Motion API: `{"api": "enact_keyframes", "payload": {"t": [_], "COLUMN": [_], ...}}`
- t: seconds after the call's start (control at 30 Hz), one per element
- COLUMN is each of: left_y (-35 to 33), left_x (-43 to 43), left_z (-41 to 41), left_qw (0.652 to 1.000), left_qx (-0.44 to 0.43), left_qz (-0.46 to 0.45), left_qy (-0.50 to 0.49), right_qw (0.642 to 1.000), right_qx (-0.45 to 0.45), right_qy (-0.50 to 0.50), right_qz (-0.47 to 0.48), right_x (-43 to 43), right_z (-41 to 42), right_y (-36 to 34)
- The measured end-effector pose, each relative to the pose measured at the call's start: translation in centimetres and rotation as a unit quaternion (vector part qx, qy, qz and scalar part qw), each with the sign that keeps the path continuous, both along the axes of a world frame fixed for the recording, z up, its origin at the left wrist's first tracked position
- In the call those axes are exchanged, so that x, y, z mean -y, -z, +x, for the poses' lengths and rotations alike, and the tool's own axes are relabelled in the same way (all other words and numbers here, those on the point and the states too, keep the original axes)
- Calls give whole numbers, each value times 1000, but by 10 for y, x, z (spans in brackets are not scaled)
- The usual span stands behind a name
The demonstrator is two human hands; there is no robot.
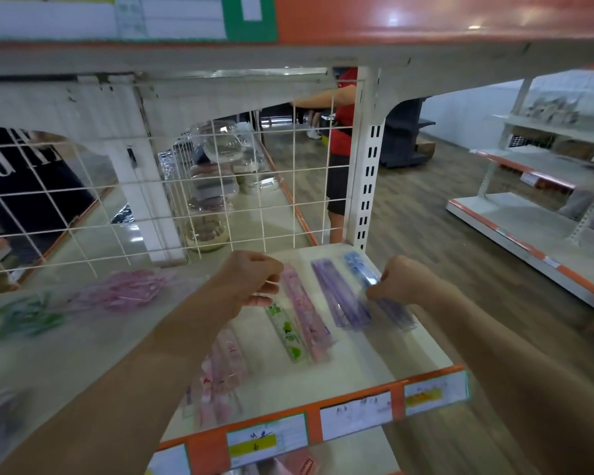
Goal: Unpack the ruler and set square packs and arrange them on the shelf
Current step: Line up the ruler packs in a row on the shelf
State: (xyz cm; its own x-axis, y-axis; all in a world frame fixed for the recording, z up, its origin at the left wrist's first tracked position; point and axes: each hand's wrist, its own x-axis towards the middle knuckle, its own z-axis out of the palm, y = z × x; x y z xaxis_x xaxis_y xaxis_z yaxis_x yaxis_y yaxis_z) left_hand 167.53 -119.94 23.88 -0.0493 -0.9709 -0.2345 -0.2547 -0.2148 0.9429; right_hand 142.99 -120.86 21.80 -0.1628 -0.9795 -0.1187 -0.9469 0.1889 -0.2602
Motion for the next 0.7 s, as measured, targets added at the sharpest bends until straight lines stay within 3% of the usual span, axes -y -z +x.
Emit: {"api": "enact_keyframes", "payload": {"t": [0.2, 0.27, 0.4, 0.7], "left_y": [-3, -3, 0, 10], "left_x": [-5, -9, -21, -44], "left_z": [42, 57, 78, 102], "left_qw": [998, 995, 991, 986], "left_qx": [-15, -18, -14, -31], "left_qz": [25, 39, 48, 57], "left_qy": [-63, -92, -124, -154], "right_qw": [995, 988, 966, 948], "right_qx": [-19, 33, 112, -40], "right_qy": [-79, -134, -233, -316], "right_qz": [-51, -71, -12, 13], "right_x": [-7, -13, -34, -54], "right_z": [24, 54, 128, 213], "right_y": [-16, -21, -21, -3]}}
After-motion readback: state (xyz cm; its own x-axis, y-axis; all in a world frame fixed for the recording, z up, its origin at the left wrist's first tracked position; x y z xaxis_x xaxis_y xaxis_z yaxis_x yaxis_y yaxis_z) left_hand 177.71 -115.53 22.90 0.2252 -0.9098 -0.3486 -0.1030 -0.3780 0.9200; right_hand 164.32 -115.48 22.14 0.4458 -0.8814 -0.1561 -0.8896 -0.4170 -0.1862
